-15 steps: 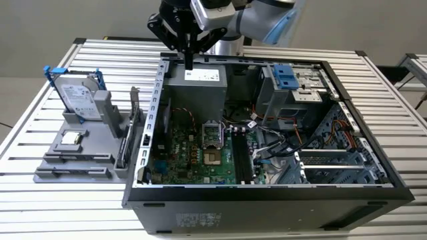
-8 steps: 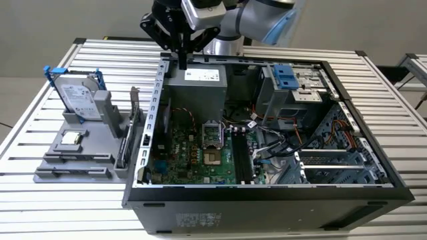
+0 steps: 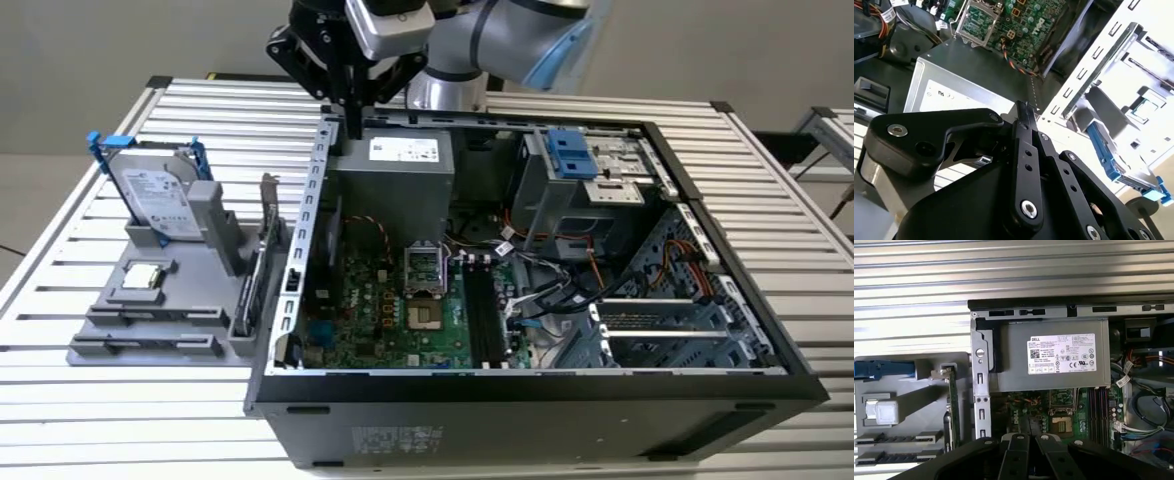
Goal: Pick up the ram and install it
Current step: 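Reach for the ram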
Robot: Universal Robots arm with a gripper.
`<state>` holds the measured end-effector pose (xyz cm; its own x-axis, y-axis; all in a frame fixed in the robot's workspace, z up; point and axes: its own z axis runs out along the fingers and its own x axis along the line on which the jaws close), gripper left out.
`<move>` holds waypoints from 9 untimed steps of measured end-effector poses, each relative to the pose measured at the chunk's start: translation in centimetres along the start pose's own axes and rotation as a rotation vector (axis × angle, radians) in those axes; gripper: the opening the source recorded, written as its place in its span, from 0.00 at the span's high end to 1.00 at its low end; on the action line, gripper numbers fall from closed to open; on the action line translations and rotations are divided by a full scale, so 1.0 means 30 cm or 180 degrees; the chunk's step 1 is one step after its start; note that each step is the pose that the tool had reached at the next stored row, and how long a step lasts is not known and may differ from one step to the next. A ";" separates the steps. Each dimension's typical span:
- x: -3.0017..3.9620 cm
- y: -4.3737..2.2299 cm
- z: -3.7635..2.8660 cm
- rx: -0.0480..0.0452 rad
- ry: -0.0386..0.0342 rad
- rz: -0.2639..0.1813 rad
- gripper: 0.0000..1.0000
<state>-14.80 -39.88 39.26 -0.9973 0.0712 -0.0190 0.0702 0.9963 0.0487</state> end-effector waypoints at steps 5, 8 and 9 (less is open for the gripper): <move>0.027 -0.002 -0.001 0.0000 0.0000 0.0000 1.00; 0.040 -0.003 -0.001 0.0000 0.0000 0.0000 1.00; 0.043 -0.003 -0.001 0.0000 0.0000 0.0000 1.00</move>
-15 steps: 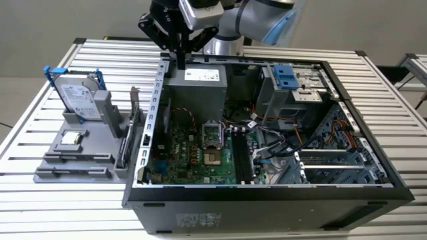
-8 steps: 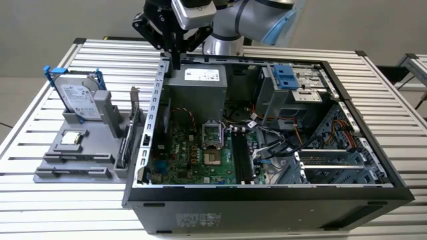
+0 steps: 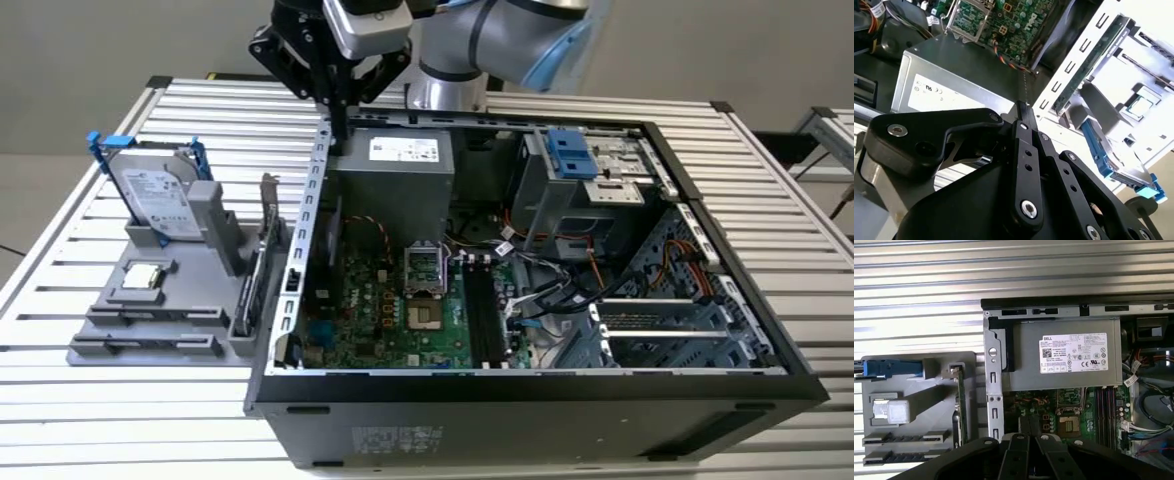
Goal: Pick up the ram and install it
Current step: 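Reach for the ram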
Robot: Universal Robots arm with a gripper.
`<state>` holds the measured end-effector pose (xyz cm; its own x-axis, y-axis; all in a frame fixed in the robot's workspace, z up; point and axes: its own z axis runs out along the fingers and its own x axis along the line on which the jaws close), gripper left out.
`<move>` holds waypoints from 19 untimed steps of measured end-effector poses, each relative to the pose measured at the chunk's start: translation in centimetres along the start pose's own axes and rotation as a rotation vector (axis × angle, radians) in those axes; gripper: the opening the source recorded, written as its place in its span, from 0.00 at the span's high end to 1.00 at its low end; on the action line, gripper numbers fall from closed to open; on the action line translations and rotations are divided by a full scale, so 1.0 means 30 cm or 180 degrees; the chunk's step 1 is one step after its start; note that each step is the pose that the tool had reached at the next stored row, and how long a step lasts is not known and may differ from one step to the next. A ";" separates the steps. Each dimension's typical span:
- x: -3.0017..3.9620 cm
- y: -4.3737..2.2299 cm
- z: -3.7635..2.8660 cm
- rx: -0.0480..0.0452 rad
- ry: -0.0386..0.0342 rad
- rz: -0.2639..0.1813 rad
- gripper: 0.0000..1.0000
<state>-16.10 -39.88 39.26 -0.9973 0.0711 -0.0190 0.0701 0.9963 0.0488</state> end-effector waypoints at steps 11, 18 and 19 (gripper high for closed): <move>0.025 -0.002 -0.001 0.0000 0.0001 0.0000 1.00; 0.052 -0.004 -0.001 0.0000 0.0002 0.0000 1.00; 0.056 -0.004 -0.001 0.0000 0.0003 0.0000 1.00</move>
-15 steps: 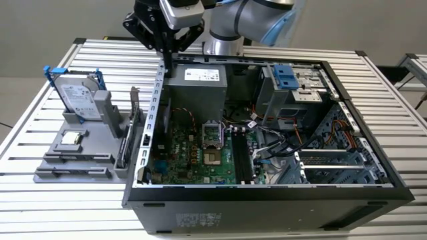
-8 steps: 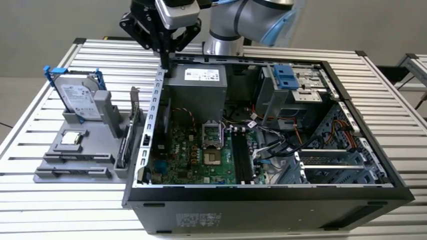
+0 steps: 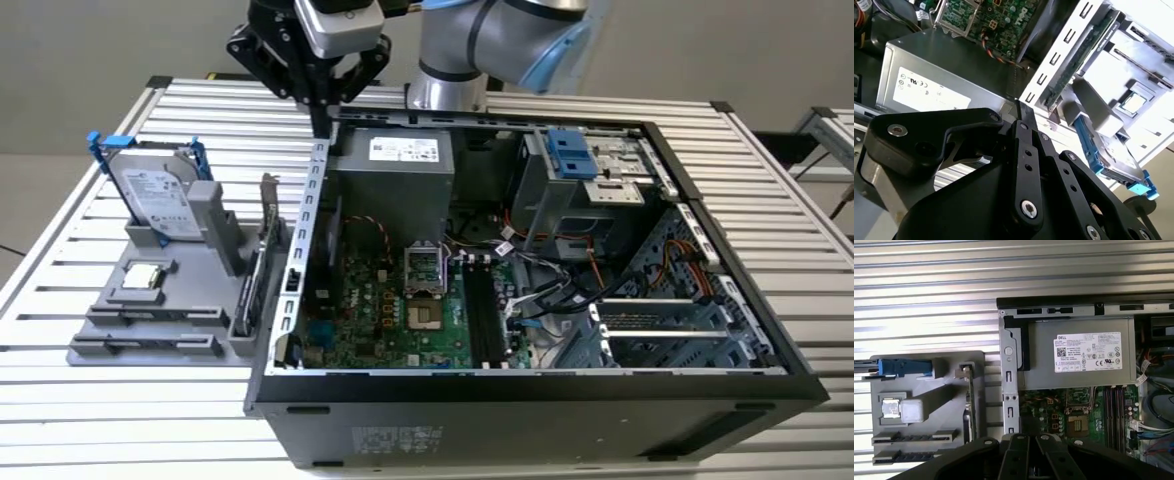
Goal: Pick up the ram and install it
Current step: 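Reach for the ram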
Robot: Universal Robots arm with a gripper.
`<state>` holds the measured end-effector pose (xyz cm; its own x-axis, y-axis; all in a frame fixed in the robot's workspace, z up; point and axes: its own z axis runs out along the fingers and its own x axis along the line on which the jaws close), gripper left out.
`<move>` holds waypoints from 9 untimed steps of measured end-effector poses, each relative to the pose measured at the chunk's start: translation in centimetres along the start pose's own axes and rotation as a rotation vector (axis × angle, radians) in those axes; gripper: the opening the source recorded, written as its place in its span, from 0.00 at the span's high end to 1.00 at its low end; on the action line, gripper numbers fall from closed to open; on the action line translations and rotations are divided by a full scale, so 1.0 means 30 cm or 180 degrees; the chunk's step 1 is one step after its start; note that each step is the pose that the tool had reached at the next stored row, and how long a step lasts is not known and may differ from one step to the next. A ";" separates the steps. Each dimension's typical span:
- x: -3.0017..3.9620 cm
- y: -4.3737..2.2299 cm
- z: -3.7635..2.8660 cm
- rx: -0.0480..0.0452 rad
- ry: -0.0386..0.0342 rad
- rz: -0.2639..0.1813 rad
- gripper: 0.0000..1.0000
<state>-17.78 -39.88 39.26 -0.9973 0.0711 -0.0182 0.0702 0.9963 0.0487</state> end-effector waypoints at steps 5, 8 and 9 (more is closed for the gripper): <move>0.025 -0.002 0.000 0.0000 0.0001 0.0000 1.00; 0.039 -0.003 -0.001 0.0000 0.0002 0.0000 1.00; 0.043 -0.003 -0.001 0.0000 0.0003 0.0000 1.00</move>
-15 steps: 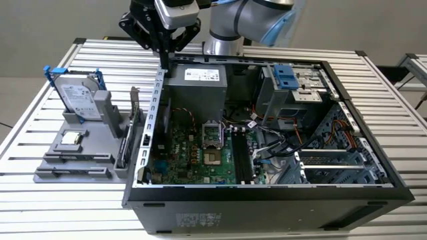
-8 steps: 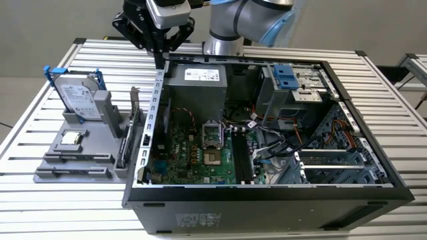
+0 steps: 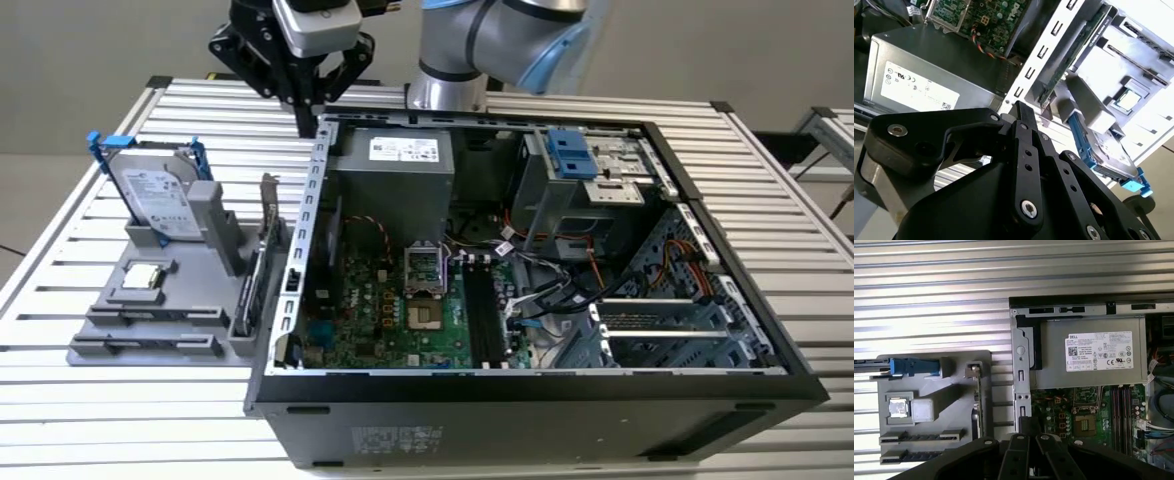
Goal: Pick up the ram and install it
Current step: 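Reach for the ram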
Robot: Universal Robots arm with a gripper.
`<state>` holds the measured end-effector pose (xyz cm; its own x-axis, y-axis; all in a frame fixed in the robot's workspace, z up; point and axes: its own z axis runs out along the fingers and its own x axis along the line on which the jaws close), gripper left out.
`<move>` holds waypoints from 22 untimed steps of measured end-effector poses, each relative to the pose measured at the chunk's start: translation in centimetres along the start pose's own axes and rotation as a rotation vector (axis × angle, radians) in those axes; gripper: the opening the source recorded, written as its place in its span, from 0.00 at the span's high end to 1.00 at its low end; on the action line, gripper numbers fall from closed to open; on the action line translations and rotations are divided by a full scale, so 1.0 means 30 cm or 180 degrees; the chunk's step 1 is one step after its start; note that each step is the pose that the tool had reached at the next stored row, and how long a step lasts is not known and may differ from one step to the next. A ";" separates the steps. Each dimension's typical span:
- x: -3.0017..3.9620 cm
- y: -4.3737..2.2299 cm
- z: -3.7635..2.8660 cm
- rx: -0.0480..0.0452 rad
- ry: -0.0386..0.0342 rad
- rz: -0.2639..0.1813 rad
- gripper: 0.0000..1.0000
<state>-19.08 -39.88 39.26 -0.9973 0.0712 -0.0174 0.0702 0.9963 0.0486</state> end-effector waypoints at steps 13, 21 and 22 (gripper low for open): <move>0.060 -0.004 -0.001 0.0001 0.0009 0.0000 1.00; 0.099 -0.007 -0.002 0.0001 0.0011 0.0001 1.00; 0.104 -0.007 -0.002 0.0001 0.0011 0.0000 1.00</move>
<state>-22.21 -39.88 39.25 -0.9974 0.0711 -0.0139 0.0704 0.9963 0.0484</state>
